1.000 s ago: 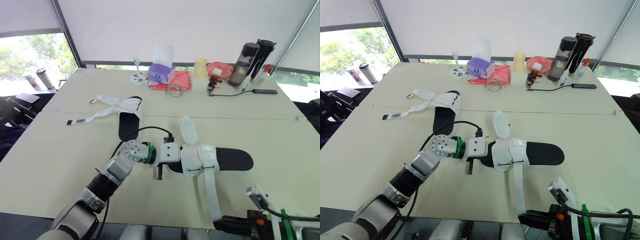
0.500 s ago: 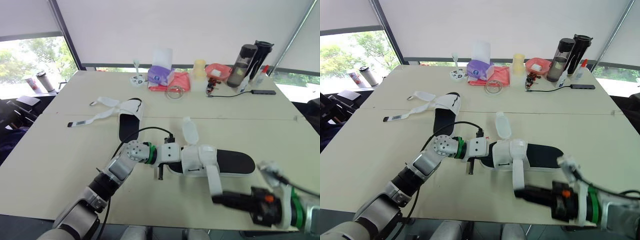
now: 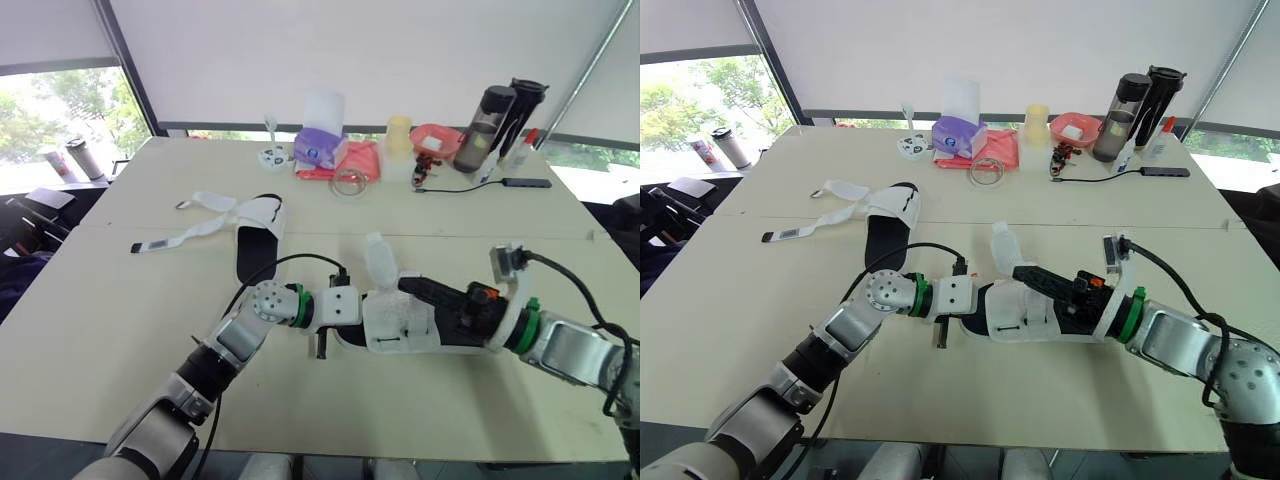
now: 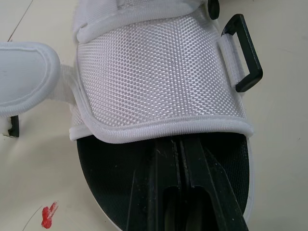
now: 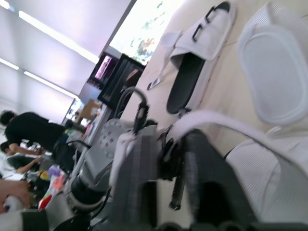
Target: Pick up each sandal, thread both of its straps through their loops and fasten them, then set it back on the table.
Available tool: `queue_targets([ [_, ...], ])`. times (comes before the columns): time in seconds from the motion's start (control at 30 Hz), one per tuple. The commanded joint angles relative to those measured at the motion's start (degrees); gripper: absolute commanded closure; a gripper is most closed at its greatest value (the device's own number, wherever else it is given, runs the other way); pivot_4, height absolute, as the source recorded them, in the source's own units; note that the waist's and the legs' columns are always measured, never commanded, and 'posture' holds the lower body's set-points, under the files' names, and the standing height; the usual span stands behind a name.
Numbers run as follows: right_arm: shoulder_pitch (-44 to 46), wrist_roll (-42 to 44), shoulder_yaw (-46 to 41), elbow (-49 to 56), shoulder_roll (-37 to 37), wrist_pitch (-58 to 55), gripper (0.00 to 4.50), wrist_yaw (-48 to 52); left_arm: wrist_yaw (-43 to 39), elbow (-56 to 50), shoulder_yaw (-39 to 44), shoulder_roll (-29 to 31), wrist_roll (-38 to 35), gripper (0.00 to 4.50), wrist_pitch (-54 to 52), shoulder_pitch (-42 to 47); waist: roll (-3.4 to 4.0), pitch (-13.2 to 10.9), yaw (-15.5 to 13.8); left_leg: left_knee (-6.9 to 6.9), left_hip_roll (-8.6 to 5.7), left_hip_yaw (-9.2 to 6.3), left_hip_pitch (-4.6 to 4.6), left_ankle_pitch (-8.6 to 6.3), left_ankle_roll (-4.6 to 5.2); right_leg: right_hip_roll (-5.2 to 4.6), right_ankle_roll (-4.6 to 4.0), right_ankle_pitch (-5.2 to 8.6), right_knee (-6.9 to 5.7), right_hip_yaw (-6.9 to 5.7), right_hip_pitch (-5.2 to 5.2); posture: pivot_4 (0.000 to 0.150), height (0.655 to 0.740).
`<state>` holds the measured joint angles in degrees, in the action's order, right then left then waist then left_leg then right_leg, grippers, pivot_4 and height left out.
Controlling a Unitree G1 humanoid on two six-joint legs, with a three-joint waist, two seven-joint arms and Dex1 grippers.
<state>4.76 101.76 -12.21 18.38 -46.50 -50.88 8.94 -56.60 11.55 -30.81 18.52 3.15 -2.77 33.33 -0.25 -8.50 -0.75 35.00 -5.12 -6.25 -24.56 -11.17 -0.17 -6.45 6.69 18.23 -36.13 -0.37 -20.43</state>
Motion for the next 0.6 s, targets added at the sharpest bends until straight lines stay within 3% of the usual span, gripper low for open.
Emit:
queue_targets([
  [0.03,-0.89,-3.08,-4.46,1.71,-1.84,-0.13,1.48,2.04,1.63,5.74,-1.47,2.55,5.06,4.5,-3.14,-2.86,0.01,0.0,0.01,0.0,0.0,0.0,0.0,-0.01,-0.02,0.0,0.01,0.0,0.0,0.0,0.0,0.15,0.74],
  [0.1,-1.41,-6.01,-6.32,3.45,-3.07,0.12,0.55,3.62,1.76,5.73,-1.45,2.57,4.98,4.5,-3.15,-2.96,0.02,0.0,0.01,0.0,0.0,0.0,-0.01,-0.03,-0.04,0.0,0.01,0.0,0.0,0.0,0.0,0.15,0.74],
  [0.3,1.38,-19.66,-7.6,7.13,-7.12,2.18,0.55,7.95,1.81,5.65,-1.37,2.34,4.83,4.5,-3.12,-3.07,0.08,0.03,0.08,-0.02,0.02,0.0,0.01,-0.05,-0.07,0.0,0.01,0.0,0.0,0.0,-0.01,0.15,0.74],
  [0.6,14.48,-36.25,3.28,-0.37,-6.84,-2.8,0.55,8.83,2.43,7.09,-1.57,1.19,4.96,4.5,-2.22,-2.41,0.05,-0.02,-0.1,-0.04,0.0,0.03,-0.06,-0.06,-0.08,-0.06,0.0,0.0,0.03,0.0,-0.09,0.15,0.74],
])
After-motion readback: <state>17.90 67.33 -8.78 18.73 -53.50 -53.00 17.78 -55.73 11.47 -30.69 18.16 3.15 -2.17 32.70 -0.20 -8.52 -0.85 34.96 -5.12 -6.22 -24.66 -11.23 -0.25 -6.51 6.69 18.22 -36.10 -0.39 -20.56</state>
